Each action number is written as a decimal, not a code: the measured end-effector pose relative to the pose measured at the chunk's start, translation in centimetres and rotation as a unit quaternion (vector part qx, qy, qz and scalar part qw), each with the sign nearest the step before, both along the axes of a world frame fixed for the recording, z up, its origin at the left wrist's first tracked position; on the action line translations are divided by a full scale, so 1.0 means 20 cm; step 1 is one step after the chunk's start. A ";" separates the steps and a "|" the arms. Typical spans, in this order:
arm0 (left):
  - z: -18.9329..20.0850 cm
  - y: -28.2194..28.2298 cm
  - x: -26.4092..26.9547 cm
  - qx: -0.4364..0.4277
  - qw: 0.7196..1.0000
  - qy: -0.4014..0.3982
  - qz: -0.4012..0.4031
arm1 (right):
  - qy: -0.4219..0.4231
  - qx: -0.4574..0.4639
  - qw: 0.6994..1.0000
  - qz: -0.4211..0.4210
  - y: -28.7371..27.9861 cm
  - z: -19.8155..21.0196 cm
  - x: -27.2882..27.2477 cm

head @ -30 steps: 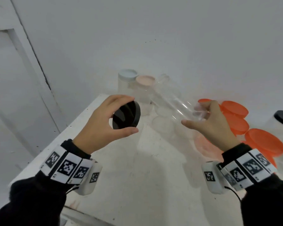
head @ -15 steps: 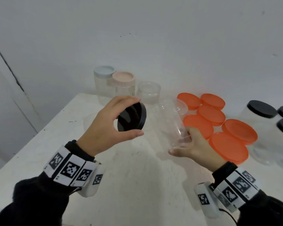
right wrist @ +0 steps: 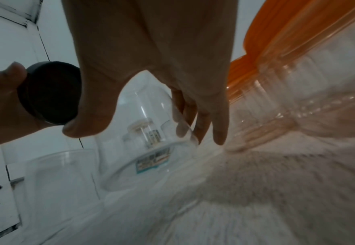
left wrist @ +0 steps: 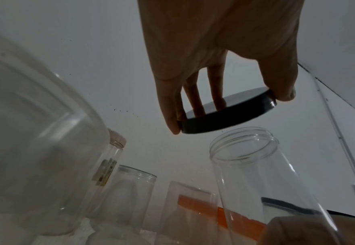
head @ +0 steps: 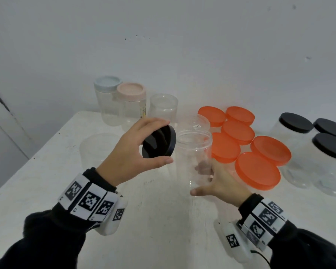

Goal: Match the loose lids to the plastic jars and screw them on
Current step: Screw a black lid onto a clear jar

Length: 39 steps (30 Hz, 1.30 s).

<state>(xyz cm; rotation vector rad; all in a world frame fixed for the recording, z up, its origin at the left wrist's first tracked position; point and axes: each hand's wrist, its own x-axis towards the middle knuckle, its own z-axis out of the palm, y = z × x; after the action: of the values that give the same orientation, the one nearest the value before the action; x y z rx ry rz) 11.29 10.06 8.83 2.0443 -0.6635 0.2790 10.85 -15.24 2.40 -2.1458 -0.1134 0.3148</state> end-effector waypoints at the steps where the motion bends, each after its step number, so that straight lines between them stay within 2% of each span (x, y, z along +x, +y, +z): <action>1: 0.00 -0.01 0.00 0.001 1.000 0.000 0.000 | -0.004 -0.004 1.000 0.002 -0.01 0.00 0.00; 11: -0.04 -0.07 0.02 -0.005 1.000 0.011 -0.011 | 0.039 -0.009 0.999 0.022 -0.06 -0.06 -0.01; 16: -0.07 -0.12 0.02 -0.005 1.000 0.019 -0.024 | 0.051 0.020 0.998 0.030 -0.10 -0.08 -0.03; 21: -0.09 -0.15 0.02 0.003 0.999 0.023 -0.037 | 0.022 0.058 0.998 0.018 -0.12 -0.08 -0.06; 24: -0.09 -0.18 0.02 0.013 0.999 0.021 -0.047 | -0.027 0.059 0.998 -0.009 -0.11 -0.05 -0.09; 27: -0.09 -0.20 0.03 0.041 0.997 0.014 -0.063 | -0.060 0.062 0.996 -0.020 -0.10 -0.03 -0.10; 39: -0.01 -0.32 0.11 0.194 0.970 -0.015 -0.146 | -0.076 0.074 0.994 0.001 -0.10 -0.04 -0.08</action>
<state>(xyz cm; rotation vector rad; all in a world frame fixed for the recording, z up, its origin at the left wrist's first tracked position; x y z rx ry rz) 13.48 3.75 8.55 2.2720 -1.0951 0.0059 9.23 -17.17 1.67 -2.0200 -0.2202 0.1387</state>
